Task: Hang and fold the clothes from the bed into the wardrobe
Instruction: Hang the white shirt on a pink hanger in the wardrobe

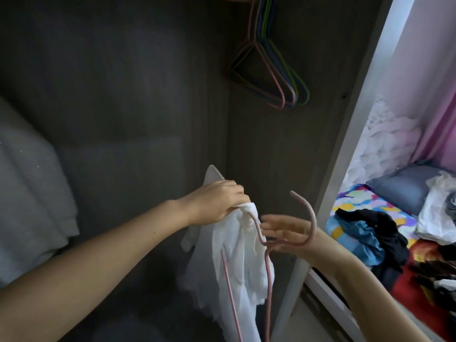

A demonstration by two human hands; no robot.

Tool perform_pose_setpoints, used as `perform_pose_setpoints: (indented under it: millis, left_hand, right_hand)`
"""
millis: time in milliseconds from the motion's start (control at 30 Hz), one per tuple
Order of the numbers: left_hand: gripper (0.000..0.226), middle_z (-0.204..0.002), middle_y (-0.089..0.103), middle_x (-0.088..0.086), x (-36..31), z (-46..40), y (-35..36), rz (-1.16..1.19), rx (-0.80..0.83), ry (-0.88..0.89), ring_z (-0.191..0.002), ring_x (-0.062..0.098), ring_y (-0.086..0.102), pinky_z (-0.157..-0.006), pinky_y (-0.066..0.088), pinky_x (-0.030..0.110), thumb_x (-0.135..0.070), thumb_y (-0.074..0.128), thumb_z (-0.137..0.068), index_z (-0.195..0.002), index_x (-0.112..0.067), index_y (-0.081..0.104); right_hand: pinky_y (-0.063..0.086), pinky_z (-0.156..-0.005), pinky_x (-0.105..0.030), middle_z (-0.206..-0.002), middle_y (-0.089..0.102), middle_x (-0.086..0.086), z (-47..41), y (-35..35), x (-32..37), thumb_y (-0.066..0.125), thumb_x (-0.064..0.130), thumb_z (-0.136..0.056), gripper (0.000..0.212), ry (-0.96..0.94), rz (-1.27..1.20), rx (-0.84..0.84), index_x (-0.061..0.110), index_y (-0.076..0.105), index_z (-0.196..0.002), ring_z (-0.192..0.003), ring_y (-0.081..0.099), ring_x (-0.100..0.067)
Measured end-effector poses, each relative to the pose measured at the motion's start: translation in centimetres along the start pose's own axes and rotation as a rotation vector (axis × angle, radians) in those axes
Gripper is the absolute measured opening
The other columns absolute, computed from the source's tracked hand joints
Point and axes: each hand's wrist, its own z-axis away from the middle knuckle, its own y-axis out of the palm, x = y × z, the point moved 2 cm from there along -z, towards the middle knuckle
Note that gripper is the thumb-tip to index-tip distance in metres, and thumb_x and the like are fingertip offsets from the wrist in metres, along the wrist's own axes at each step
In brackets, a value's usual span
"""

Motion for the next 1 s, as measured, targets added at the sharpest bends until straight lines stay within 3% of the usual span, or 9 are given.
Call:
perform_pose_setpoints:
  millis: [67, 133, 267, 367, 467, 633, 800, 900, 1000]
  left_hand:
    - [0.022, -0.103, 0.06, 0.0, -0.2, 0.0, -0.5, 0.043, 0.002, 0.009, -0.097, 0.013, 0.048, -0.088, 0.039, 0.025, -0.01, 0.051, -0.095, -0.111, -0.015, 0.064]
    - [0.02, -0.1, 0.06, 0.001, -0.4, -0.1, -0.7, 0.047, -0.002, 0.03, -0.094, 0.013, 0.047, -0.086, 0.039, 0.026, -0.01, 0.049, -0.096, -0.108, -0.014, 0.065]
    - [0.018, -0.097, 0.059, 0.003, -0.1, -0.5, -0.8, 0.042, 0.01, 0.012, -0.092, 0.015, 0.048, -0.083, 0.04, 0.026, -0.013, 0.048, -0.098, -0.104, -0.012, 0.064]
    - [0.016, -0.092, 0.056, 0.0, 1.1, 0.2, -0.8, 0.065, 0.049, -0.063, -0.091, 0.012, 0.046, -0.08, 0.038, 0.023, -0.016, 0.049, -0.098, -0.101, -0.012, 0.064]
    - [0.013, -0.085, 0.052, -0.006, 2.7, 1.8, -1.1, 0.162, -0.001, -0.146, -0.086, 0.006, 0.044, -0.079, 0.038, 0.022, -0.014, 0.052, -0.096, -0.099, -0.014, 0.065]
    - [0.013, -0.087, 0.058, 0.002, 6.5, 4.4, -2.3, 0.185, -0.05, -0.294, -0.086, 0.016, 0.056, -0.081, 0.045, 0.04, -0.009, 0.055, -0.094, -0.098, -0.008, 0.067]
    - [0.019, -0.101, 0.072, -0.004, 9.0, 6.9, -0.9, 0.28, -0.053, -0.449, -0.094, 0.011, 0.065, -0.081, 0.049, 0.033, -0.013, 0.057, -0.094, -0.108, -0.018, 0.069]
    - [0.022, -0.107, 0.071, -0.002, 9.0, 7.2, 0.0, 0.241, -0.093, -0.477, -0.101, 0.016, 0.065, -0.083, 0.048, 0.033, -0.014, 0.058, -0.094, -0.112, -0.018, 0.069]
    - [0.029, -0.117, 0.067, -0.005, 8.2, 6.7, 0.0, 0.073, -0.11, -0.451, -0.107, 0.017, 0.061, -0.084, 0.046, 0.03, -0.02, 0.053, -0.095, -0.12, -0.029, 0.064]
  right_hand:
    - [0.048, -0.1, -0.046, -0.128, 0.058, -0.014, -1.2, 0.5, -0.3, 0.059, 0.005, -0.091, 0.042, -0.085, 0.103, -0.106, 0.015, 0.051, -0.13, -0.117, 0.058, -0.028]
    - [0.053, -0.093, -0.033, -0.115, 0.065, -0.009, -2.8, 2.7, -0.8, 0.059, 0.019, -0.093, 0.026, -0.138, 0.298, -0.031, 0.012, 0.059, -0.118, -0.108, 0.063, -0.021]
    - [0.05, -0.06, -0.012, -0.071, 0.065, 0.005, -4.7, 4.6, -1.7, 0.053, 0.017, -0.097, 0.021, -0.049, 0.401, -0.26, 0.014, 0.066, -0.08, -0.068, 0.064, -0.001]
    - [0.049, -0.065, -0.021, -0.072, 0.056, 0.007, -4.8, 2.7, -2.8, 0.052, 0.012, -0.095, 0.016, 0.092, 0.542, -0.425, 0.008, 0.064, -0.085, -0.075, 0.059, -0.012]
    - [0.046, -0.074, -0.025, -0.086, 0.066, -0.003, -3.8, 0.5, -4.7, 0.05, 0.022, -0.097, 0.027, 0.361, 0.873, -0.271, 0.001, 0.067, -0.1, -0.09, 0.063, -0.022]
    - [0.044, -0.077, -0.023, -0.098, 0.067, -0.005, -1.4, -3.1, -6.1, 0.046, 0.022, -0.099, 0.025, 0.47, 1.038, -0.391, 0.009, 0.066, -0.107, -0.098, 0.064, -0.02]
    - [0.035, -0.045, -0.016, -0.055, 0.054, 0.005, -0.7, -5.7, -4.0, 0.056, 0.011, -0.092, 0.022, 0.225, 0.653, -0.671, 0.012, 0.067, -0.073, -0.053, 0.053, -0.013]
    - [0.039, -0.047, -0.019, -0.055, 0.055, 0.004, -0.3, -6.5, -2.5, 0.06, 0.015, -0.092, 0.019, 0.23, 0.519, -0.574, 0.008, 0.069, -0.077, -0.046, 0.05, -0.006]
    - [0.04, -0.049, -0.015, -0.055, 0.056, 0.008, -0.3, -6.9, -1.3, 0.058, 0.012, -0.092, 0.02, 0.249, 0.591, -0.49, 0.014, 0.069, -0.074, -0.046, 0.05, 0.0]
